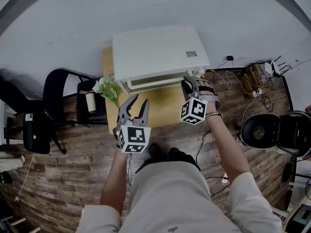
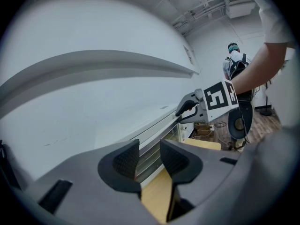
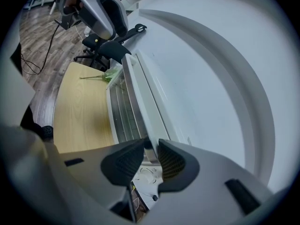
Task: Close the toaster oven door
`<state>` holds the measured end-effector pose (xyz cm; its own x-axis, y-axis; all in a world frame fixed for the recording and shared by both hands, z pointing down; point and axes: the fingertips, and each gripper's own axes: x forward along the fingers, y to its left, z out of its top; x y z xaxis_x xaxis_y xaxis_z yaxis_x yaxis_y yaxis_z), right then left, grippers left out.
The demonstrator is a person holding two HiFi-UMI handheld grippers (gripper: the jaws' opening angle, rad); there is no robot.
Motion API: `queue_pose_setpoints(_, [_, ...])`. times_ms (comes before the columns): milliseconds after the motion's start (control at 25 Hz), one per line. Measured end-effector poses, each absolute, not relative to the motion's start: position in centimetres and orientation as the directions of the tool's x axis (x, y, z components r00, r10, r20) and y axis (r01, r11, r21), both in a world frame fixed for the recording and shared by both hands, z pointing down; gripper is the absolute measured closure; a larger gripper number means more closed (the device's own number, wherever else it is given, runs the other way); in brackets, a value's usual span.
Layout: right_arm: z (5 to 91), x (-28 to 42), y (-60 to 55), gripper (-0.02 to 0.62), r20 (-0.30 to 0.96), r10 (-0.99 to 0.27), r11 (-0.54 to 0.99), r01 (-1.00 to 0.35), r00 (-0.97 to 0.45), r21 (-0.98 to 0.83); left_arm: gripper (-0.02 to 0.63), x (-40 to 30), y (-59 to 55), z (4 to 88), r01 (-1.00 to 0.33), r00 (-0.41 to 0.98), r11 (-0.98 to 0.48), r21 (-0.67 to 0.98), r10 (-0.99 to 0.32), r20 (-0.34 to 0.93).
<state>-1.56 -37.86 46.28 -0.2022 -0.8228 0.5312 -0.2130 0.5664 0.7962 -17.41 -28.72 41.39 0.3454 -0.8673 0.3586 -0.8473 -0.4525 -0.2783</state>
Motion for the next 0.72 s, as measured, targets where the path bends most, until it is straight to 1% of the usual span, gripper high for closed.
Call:
queue_pose_setpoints(320, [45.9, -1.4, -37.7, 0.5, 0.495, -0.846, 0.532, -0.267, -0.196, 0.803, 0.468, -18.2, -27.9, 41.6, -0.853, 0.332, -0.442, -0.278, -0.87, 0.365])
queue_pose_setpoints(480, [45.4, -1.1, -37.8, 0.471, 0.475, -0.858, 0.513, -0.29, -0.195, 0.808, 0.468, -18.2, -27.5, 41.7, -0.854, 0.325, -0.438, -0.28, -0.871, 0.37])
queue_pose_setpoints(720, [44.5, -0.5, -36.7, 0.471, 0.465, -0.862, 0.506, -0.3, -0.201, 0.809, 0.468, -17.9, -26.5, 41.3, -0.856, 0.317, -0.431, -0.286, -0.874, 0.368])
